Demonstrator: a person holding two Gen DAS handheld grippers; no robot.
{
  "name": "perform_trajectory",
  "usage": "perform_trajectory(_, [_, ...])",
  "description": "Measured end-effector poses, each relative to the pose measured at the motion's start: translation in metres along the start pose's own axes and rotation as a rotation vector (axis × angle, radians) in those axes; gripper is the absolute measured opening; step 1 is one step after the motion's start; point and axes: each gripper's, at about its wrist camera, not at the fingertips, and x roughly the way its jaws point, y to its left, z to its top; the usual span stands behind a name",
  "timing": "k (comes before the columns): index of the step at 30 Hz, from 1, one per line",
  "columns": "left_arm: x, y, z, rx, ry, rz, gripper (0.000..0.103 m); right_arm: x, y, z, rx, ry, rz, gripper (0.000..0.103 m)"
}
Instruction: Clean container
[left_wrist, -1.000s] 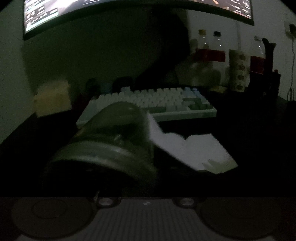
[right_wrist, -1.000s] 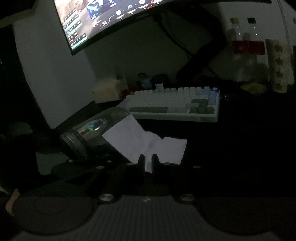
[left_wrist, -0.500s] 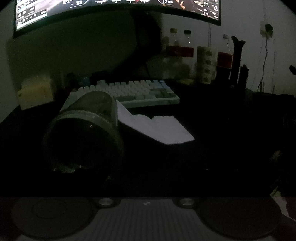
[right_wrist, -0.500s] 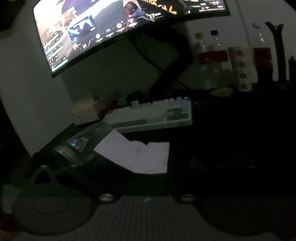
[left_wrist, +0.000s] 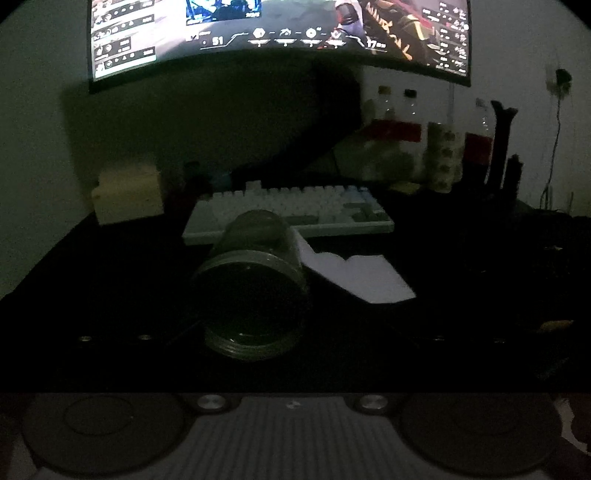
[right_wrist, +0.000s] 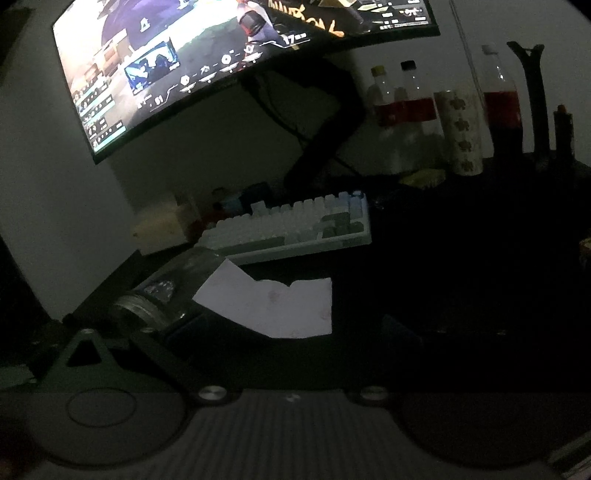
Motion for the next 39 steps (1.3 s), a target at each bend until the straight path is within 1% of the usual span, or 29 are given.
perform_trajectory(3, [0.0048,-0.0008,0.0008,-0.005,0.017,0.018,0.103,-0.0015,0.0037,0.0000,-0.018,0.003,-0.012,0.103])
perform_trajectory(9, [0.0045,-0.0046,0.0023,0.004,0.009,0.009,0.103,0.0014,0.0056,-0.0017,-0.025,0.028,-0.027,0.103])
perform_trajectory(23, [0.0051,-0.0071,-0.0001,0.009,0.021,0.004,0.103,0.0027,0.0060,-0.0036,-0.031,0.028,-0.007,0.103])
perform_trajectory(31, [0.0069,-0.0046,0.0006,0.001,0.025,0.027,0.103,0.0030,0.0048,-0.0026,-0.028,0.034,-0.011,0.103])
perform_trajectory(39, [0.0098,-0.0039,-0.0001,0.006,0.038,0.035,0.103,0.0061,0.0048,-0.0013,-0.036,0.057,-0.035,0.103])
